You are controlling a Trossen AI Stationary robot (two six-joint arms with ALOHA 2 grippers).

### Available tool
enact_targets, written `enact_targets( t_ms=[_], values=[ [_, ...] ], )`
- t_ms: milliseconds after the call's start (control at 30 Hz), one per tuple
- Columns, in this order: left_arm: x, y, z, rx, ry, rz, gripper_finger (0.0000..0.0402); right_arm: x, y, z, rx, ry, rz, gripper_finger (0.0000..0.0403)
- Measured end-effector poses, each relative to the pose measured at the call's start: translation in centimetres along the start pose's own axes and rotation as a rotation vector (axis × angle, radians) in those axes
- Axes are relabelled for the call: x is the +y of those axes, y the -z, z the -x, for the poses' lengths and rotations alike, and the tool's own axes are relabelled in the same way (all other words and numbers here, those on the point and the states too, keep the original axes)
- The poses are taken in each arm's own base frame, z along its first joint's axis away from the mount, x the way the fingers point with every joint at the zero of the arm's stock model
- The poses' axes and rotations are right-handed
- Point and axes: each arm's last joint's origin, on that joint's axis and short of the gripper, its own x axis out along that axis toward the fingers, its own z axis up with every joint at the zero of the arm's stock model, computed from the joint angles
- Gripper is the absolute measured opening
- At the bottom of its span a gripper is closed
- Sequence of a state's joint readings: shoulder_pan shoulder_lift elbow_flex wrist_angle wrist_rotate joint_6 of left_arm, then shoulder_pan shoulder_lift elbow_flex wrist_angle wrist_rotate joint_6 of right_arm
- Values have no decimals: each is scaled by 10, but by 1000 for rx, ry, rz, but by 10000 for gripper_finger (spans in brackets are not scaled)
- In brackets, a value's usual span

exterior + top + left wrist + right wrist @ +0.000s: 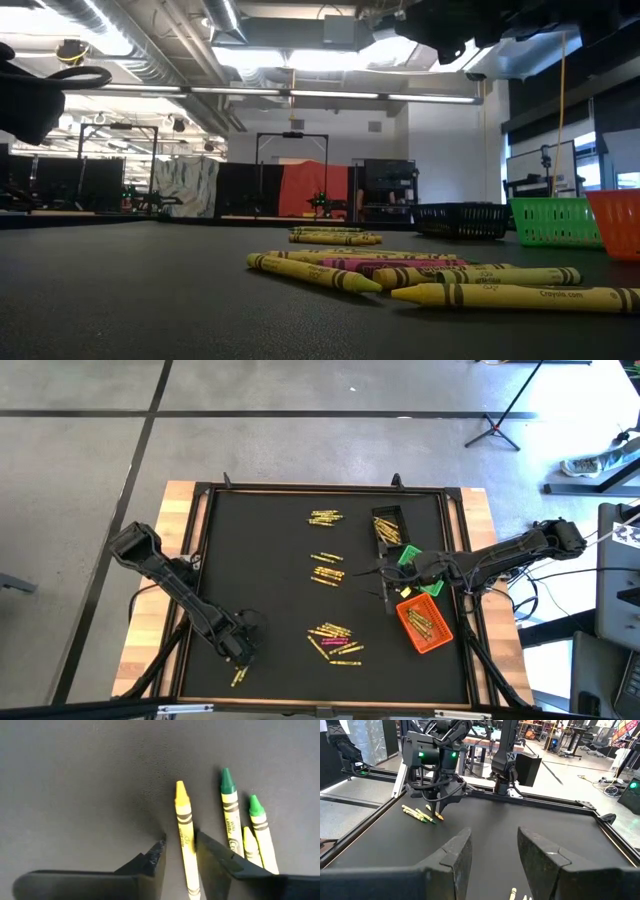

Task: Sort crayons
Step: Put the yellow crayon into the black basket

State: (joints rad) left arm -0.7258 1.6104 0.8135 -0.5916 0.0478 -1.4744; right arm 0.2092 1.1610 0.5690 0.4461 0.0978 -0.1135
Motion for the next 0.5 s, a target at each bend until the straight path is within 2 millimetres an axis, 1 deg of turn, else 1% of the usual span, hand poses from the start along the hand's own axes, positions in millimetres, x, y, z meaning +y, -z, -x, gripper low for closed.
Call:
enact_targets(
  t_ms=[267,400,500],
  values=[
    [0,0,0,-9,-1,-74,9,0,0,0,-5,0,3,154],
    [-1,0,3,-7,3,-109,10,0,0,0,-1,0,4,154],
    [-8,-1,13,-12,1,-158,11,0,0,0,-1,0,4,154]
  ],
)
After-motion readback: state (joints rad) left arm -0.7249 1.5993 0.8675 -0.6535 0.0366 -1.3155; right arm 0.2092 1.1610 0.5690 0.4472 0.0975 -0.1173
